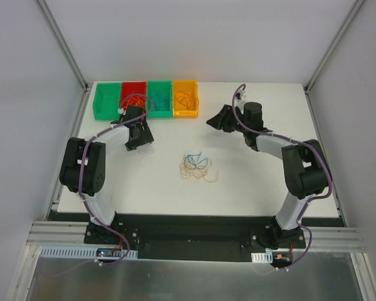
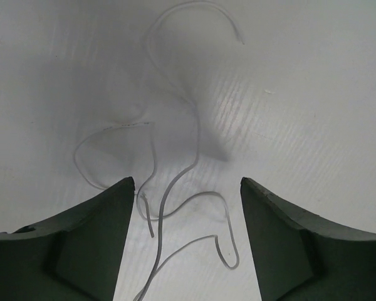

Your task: Untangle the cables

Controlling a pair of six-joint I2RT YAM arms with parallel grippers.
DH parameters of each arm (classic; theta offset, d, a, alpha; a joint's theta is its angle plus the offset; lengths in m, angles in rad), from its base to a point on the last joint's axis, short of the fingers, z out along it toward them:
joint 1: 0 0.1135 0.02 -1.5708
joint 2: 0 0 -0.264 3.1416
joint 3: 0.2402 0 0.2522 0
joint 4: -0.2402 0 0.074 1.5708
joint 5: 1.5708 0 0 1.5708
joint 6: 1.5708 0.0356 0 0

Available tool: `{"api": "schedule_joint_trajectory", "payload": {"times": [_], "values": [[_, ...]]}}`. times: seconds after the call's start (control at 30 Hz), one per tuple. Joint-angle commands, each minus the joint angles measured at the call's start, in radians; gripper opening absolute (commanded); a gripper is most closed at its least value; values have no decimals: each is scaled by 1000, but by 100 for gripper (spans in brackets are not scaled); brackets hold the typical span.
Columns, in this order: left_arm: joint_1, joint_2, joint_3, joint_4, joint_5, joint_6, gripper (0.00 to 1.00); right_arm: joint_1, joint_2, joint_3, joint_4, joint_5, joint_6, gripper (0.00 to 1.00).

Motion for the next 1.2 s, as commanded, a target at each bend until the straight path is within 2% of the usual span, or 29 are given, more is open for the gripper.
{"api": "schedule_joint_trajectory", "payload": {"times": [0.0,0.1,0.17,0.3,0.47,0.67,0.77,1.0,1.17], "values": [[-1,-16,4,5,-60,-24,66,-15,-11,-7,74,-33,29,51],[-1,-16,-4,11,-89,-12,53,-21,-3,-5,93,-42,49,51],[-1,-16,-2,13,-106,-3,38,-25,6,-1,100,-48,62,51],[4,-28,16,17,-132,28,0,-31,18,-1,114,-57,79,51],[61,-148,41,16,-196,86,0,-52,9,-19,128,-54,82,51],[185,-186,171,51,-118,141,0,-64,30,-11,162,-79,120,51],[245,-130,283,66,-69,146,0,-69,44,-2,172,-94,135,51],[295,106,565,89,11,189,0,-92,58,16,191,-132,140,51],[349,265,709,94,95,77,0,-110,66,32,192,-146,148,51]]}}
